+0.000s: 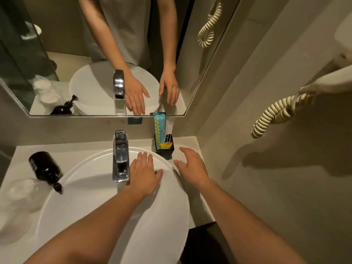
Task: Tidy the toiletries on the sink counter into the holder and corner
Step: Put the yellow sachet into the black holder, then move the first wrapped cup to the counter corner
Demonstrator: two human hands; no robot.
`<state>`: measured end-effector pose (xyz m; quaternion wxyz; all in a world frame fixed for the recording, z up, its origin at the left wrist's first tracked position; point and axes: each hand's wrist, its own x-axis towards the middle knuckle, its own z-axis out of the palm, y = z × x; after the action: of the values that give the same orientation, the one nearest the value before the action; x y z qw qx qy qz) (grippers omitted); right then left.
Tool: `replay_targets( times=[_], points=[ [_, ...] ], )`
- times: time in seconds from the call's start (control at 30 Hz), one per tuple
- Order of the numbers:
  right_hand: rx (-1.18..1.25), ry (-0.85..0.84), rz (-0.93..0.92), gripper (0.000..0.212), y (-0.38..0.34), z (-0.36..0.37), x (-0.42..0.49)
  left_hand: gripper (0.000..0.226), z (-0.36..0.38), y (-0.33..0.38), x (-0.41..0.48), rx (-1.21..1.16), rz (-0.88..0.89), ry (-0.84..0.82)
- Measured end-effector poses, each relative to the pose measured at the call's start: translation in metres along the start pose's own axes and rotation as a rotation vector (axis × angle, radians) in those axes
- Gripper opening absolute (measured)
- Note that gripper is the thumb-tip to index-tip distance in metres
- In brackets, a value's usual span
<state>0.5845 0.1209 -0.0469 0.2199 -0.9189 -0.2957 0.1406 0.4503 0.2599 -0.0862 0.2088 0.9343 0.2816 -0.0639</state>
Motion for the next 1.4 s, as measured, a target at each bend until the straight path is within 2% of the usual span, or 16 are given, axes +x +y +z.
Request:
replay_targets(
  times=[0.23,0.57,0.9,1.17,1.4],
  points=[
    [-0.355,-0.049,-0.046,0.084,0.005,0.007,-0.051,0.079,-0.003,-0.002,-0.041,0.074,0.162,0.008],
    [-0.488,-0.208,-0.124,0.092,0.012,0.017,-0.128,0.076,0.008,-0.007,-0.132,0.316,0.089,0.095],
    [-0.436,-0.237,-0.289,0.090,-0.018,0.018,-0.185,0.074,0.006,-0.020,-0.220,0.287,-0.063,0.170],
    [-0.397,-0.218,-0.472,0.084,-0.079,0.033,-0.198,0.080,-0.018,-0.065,-0.280,0.294,-0.298,0.186],
    [-0.355,-0.275,-0.618,0.083,-0.150,0.061,-0.193,0.067,-0.045,-0.115,-0.320,0.247,-0.517,0.256]
  ],
)
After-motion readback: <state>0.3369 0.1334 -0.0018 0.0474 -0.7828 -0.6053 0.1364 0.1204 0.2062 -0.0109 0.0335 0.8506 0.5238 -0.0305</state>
